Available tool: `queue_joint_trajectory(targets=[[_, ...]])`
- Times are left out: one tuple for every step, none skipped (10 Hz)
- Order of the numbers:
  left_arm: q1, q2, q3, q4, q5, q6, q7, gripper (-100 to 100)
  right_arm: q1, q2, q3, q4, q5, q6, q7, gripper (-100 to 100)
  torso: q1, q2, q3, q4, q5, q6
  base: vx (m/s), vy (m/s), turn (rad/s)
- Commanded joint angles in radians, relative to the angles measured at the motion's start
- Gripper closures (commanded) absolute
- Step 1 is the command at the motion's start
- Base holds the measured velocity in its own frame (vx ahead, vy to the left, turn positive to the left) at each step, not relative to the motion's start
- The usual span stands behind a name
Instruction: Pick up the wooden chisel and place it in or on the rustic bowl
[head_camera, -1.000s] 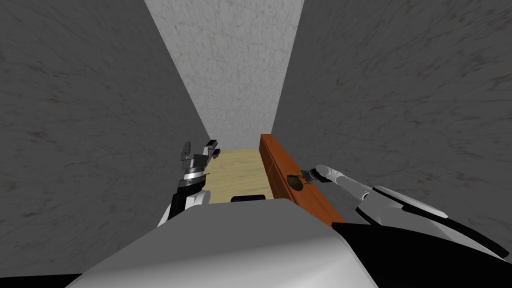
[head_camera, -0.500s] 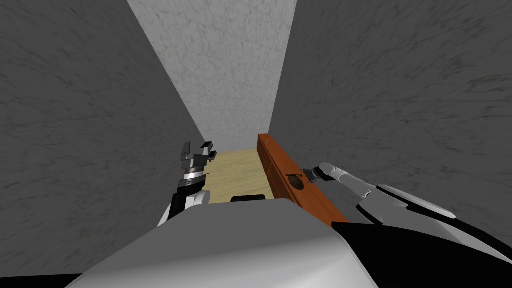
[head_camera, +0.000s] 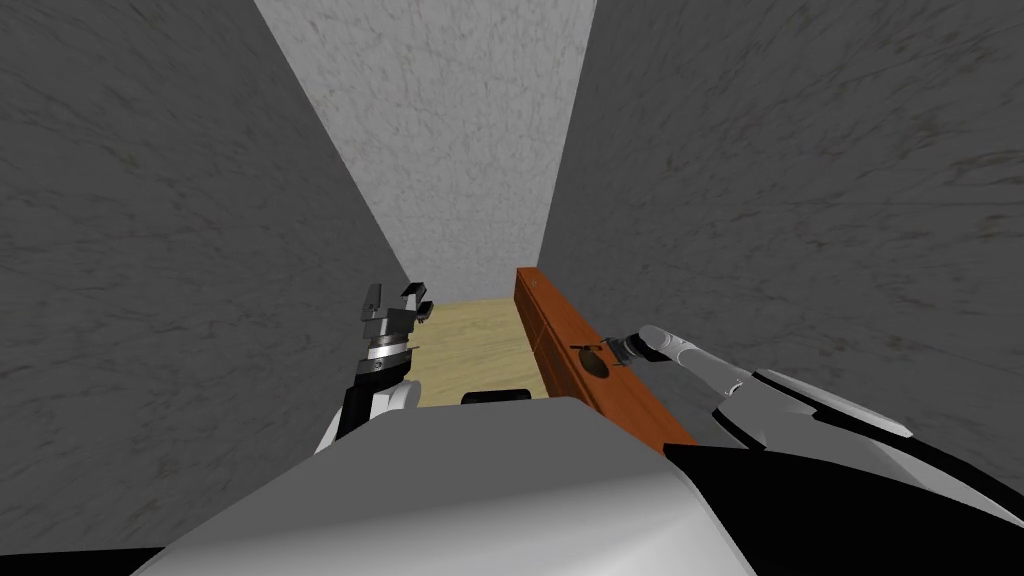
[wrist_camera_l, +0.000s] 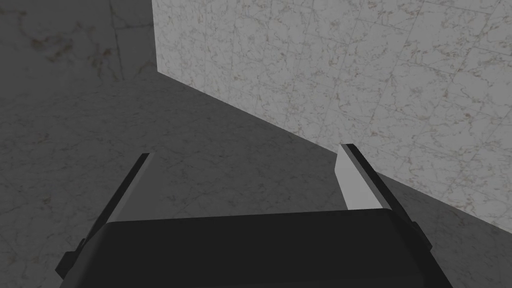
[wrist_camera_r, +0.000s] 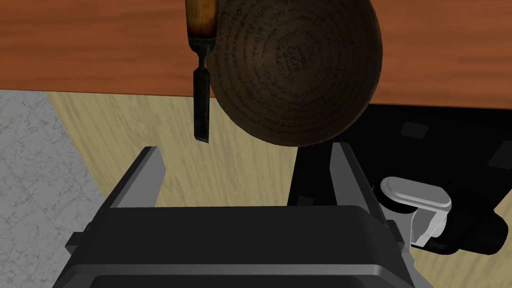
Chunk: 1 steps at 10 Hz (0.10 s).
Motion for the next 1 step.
queue_joint_trajectory(targets=[[0.000,0.000,0.000,0.000,0.000,0.000,0.000,0,0.000,0.000,0.000,0.000,0.000,0.000,0.000,0,0.000,0.000,0.000,0.000,0.000,0.000,0.000,0.000,0.000]])
